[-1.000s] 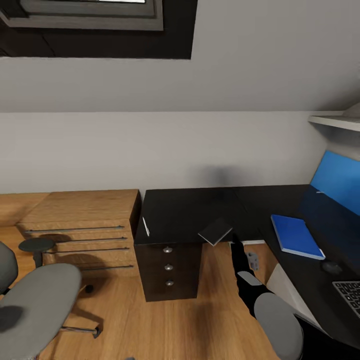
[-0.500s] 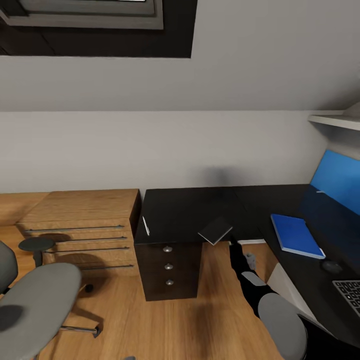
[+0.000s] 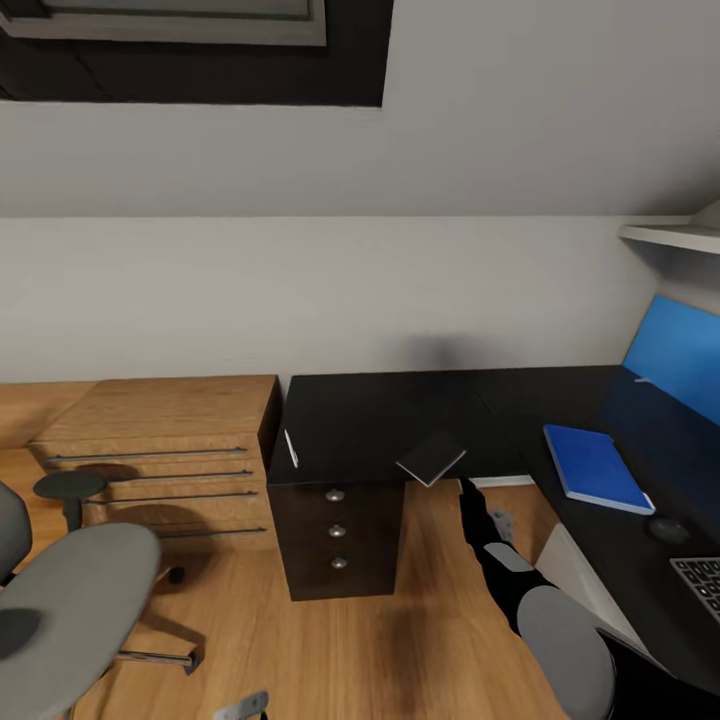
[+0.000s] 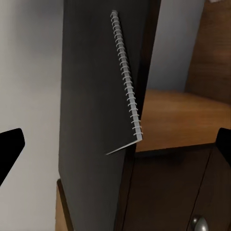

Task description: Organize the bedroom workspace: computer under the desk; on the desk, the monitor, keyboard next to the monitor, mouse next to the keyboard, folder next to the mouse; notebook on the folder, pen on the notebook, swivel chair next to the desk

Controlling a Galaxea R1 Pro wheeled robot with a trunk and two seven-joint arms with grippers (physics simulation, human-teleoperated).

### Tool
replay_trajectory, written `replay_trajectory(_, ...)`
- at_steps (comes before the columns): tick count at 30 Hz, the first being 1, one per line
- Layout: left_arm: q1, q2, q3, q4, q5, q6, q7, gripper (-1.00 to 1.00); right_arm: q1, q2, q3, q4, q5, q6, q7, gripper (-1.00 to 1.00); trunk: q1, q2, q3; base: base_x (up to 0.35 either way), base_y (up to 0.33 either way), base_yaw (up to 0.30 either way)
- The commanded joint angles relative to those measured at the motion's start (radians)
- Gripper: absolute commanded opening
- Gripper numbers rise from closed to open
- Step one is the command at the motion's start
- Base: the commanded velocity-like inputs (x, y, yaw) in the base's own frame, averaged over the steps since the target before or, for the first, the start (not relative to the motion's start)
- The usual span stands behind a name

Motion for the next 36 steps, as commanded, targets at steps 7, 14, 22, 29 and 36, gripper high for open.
replay_trajectory(7, 0.000, 0.002, -0.007, -0.020, 0.008, -0.032, 0.007, 1.00, -0.001, -0.021, 0.005, 0.002, 0.064, -0.004, 0.005, 1.00, 0.027, -0.050, -0.023, 0.000, 0.000, 0.000)
replay_trajectory(14, 0.094, 0.038, -0.009, -0.279, -0.003, -0.022, 0.012, 1.00, -0.001, -0.032, 0.003, 0.003, 0.158, -0.002, 0.006, 1.00, 0.054, -0.099, -0.045, 0.000, 0.000, 0.000)
replay_trajectory(22, 0.218, 0.122, -0.008, -0.561, -0.038, 0.143, 0.016, 1.00, -0.001, -0.035, 0.009, 0.002, 0.173, 0.028, 0.004, 1.00, 0.084, -0.155, -0.070, 0.000, 0.000, 0.000)
replay_trajectory(29, 0.236, 0.136, -0.008, -0.600, -0.042, 0.192, 0.017, 1.00, -0.001, -0.042, 0.037, -0.006, 0.232, 0.128, 0.005, 1.00, 0.111, -0.204, -0.092, 0.000, 0.000, 0.000)
replay_trajectory(36, 0.238, 0.136, -0.008, -0.604, -0.042, 0.198, 0.017, 1.00, 0.000, -0.063, 0.041, -0.008, 0.241, 0.191, 0.020, 1.00, 0.138, -0.253, -0.114, 0.000, 0.000, 0.000)
